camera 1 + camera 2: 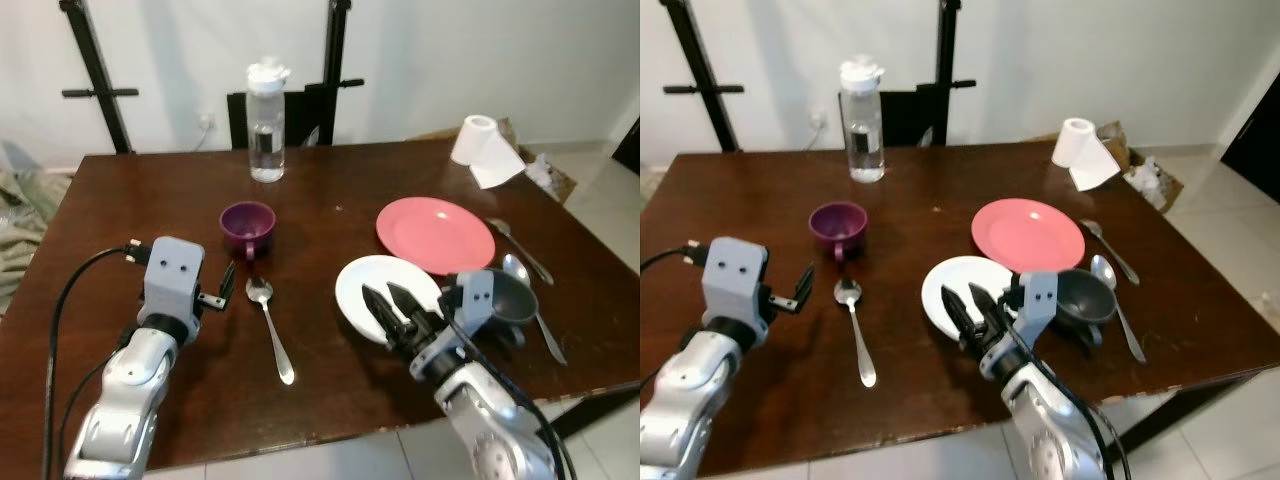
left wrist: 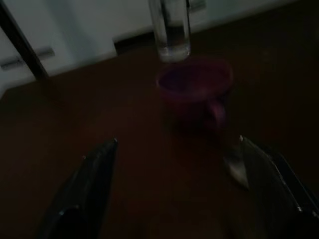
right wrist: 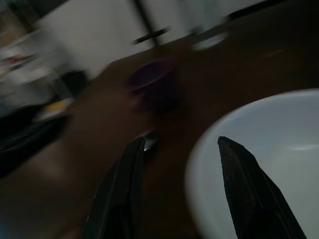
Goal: Setting the table
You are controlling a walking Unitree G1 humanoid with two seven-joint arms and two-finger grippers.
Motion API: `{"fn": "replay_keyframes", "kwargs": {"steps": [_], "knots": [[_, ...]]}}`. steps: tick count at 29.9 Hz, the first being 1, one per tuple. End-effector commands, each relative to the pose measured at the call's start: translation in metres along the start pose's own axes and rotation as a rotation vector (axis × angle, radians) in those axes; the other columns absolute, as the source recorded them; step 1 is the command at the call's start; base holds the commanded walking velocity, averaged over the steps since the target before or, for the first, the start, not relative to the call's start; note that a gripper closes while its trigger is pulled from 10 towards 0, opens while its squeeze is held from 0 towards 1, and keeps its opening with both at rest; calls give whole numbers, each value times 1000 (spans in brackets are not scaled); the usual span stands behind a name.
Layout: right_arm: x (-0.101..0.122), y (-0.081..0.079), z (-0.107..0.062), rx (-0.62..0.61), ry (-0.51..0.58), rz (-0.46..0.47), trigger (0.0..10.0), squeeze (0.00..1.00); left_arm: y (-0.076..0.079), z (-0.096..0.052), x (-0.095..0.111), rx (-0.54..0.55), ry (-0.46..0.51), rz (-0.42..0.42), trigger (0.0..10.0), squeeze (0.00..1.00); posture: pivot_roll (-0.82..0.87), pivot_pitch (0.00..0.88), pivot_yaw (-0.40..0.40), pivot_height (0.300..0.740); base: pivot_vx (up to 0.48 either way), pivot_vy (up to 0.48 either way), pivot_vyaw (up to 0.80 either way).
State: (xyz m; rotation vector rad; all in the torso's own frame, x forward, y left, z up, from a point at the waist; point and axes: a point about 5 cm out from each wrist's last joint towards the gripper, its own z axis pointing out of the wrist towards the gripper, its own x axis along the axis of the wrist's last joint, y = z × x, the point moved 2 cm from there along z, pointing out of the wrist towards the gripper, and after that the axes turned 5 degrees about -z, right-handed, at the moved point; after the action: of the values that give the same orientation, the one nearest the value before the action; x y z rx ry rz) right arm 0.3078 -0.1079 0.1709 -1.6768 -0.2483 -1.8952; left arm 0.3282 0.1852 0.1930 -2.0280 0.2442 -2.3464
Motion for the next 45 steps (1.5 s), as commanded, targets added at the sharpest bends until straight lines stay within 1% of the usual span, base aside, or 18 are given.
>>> {"fn": "replay_keyframes", "kwargs": {"steps": [1,5,6,10,14,16,20,23,24,25,26,30,33,34,35,36,42,45], "knots": [[-6,-15,-6,98,-42,37,10000,0,1,-5,2,-54,-34,5,10000,0,69,107,39,740,0,0,0],[-7,-25,-8,150,-58,42,10000,0,0,-7,4,-96,-58,9,10000,0,79,115,37,740,0,0,0],[-6,-25,-7,140,-52,30,10000,0,2,-7,2,-135,-89,-35,10000,0,83,116,35,740,0,0,0],[0,-17,-1,65,-14,-8,10000,0,8,-3,-5,-163,-136,-44,10000,0,82,120,40,740,0,0,0],[14,-14,3,34,30,-66,10000,0,33,13,-23,-198,-240,-53,10000,0,75,131,49,740,0,0,0],[15,-14,3,31,31,-72,10000,0,36,15,-25,-197,-250,-52,10000,0,74,132,50,740,0,0,0],[23,-6,3,-23,59,-89,10000,0,52,24,-38,-170,-305,-67,10000,0,65,149,56,740,0,0,0],[28,-2,2,-43,79,-89,10000,0,63,28,-45,-163,-328,-44,10000,0,58,163,58,740,0,0,0],[30,-1,2,-48,83,-90,10000,0,67,29,-45,-168,-328,-37,10000,275,58,163,58,740,0,0,0],[31,-1,2,-49,86,-93,10000,0,71,30,-43,-164,-316,-16,10000,933,49,172,64,740,0,0,0],[31,-2,2,-49,89,-96,10000,0,73,31,-41,-157,-307,-1,10000,1000,49,175,66,740,0,0,0],[32,-3,2,-45,92,-101,10000,0,76,33,-39,-110,-293,26,10000,1000,51,180,66,740,0,0,0],[31,-5,3,-33,89,-97,10000,0,81,33,-42,-34,-326,-27,10000,1000,50,183,64,740,0,0,0],[31,-6,4,-27,88,-96,10000,0,83,33,-45,-15,-347,-62,10000,918,49,183,64,740,0,0,0],[30,-7,4,-23,87,-95,10000,0,85,33,-47,-5,-360,-84,10000,918,48,184,62,740,0,0,0],[30,-8,4,-16,85,-94,10000,0,86,34,-50,18,-380,-113,10000,0,46,186,60,740,0,0,0],[30,-13,5,5,81,-90,10000,0,91,41,-65,114,-494,-266,10000,0,39,191,64,740,0,0,0],[29,-13,4,3,80,-89,10000,0,88,41,-71,148,-536,-265,10000,0,36,192,70,740,0,0,0]]}}
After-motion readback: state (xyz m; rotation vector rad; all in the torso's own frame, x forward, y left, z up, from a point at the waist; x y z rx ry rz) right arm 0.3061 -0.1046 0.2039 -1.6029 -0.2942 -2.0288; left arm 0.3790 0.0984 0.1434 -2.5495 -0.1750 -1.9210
